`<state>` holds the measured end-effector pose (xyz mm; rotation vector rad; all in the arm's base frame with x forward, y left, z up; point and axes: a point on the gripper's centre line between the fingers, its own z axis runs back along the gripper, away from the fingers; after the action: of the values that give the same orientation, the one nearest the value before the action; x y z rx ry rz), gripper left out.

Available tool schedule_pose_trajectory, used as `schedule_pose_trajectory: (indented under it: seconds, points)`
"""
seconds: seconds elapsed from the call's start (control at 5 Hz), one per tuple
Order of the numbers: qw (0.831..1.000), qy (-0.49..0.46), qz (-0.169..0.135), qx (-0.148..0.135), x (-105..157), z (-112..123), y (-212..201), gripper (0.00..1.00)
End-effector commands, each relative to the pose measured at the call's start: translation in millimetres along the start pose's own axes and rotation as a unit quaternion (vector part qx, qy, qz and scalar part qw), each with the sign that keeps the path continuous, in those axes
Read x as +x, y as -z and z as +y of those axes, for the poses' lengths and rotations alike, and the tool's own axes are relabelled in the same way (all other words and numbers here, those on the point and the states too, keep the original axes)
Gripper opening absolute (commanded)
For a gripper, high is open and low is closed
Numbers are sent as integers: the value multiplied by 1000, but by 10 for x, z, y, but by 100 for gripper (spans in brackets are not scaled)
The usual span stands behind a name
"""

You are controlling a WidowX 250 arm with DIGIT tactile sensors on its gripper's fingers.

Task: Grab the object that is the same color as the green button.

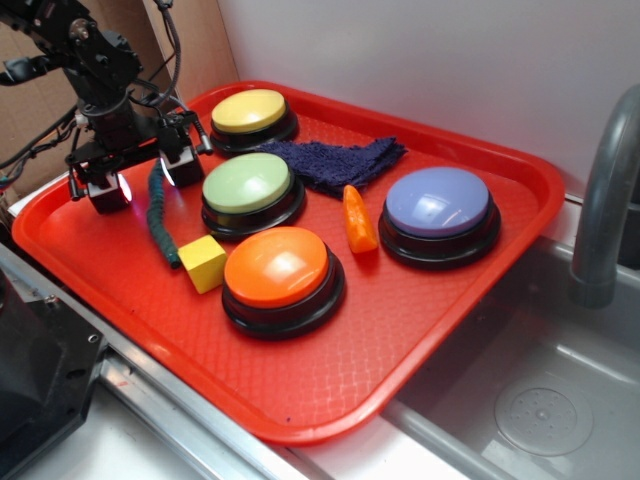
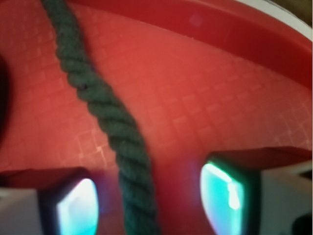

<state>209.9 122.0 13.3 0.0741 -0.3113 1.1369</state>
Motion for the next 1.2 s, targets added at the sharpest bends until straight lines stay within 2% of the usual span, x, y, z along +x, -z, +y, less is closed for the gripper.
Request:
schedule_pose_trajectory:
  seconds: [0.0,0.4,0.6,0.8,1.0]
  points:
    - [1000,-2,-11,-8,34,97,-49,4]
    - [999,31,-24,-4,25,33,-136,0]
    - [993,76,-94,8,72,-116,-494,0]
    - [986,144,-89,0,14,-325,-1010,0]
    - [974,210,-58,-54,-101,-500,-1560,0]
